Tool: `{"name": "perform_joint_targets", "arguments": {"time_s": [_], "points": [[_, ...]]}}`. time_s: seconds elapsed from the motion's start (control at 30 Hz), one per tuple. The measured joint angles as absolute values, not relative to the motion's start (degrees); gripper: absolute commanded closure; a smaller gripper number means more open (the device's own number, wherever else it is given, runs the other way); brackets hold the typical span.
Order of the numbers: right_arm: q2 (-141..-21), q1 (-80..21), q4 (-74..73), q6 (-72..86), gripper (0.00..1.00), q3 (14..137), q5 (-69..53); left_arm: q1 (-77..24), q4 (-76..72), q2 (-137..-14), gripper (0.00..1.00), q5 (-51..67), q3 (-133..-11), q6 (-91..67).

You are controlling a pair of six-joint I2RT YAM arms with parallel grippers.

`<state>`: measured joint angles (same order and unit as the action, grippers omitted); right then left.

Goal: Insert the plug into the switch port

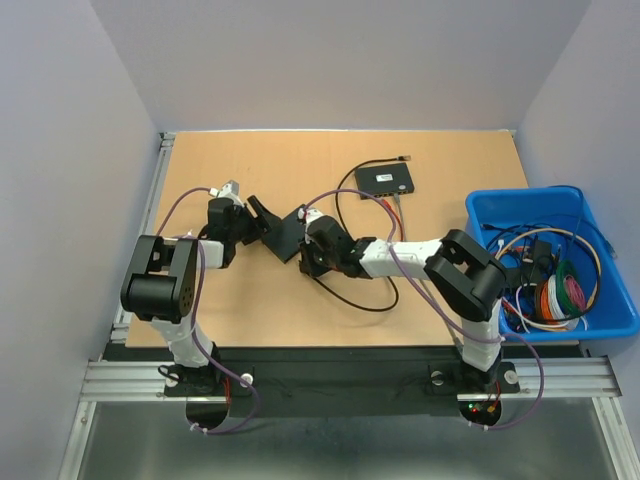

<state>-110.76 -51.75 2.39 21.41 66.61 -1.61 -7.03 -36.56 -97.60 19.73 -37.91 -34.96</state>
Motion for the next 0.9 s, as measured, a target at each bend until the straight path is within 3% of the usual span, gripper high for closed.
{"name": "perform_joint_targets", "arguments": {"time_s": [0.9], "points": [[-113.8, -51.8, 1.3, 22.7, 1.00, 71.1, 0.4, -6.9, -42.5, -99.4, 0.29, 22.4, -36.1, -35.2]]}}
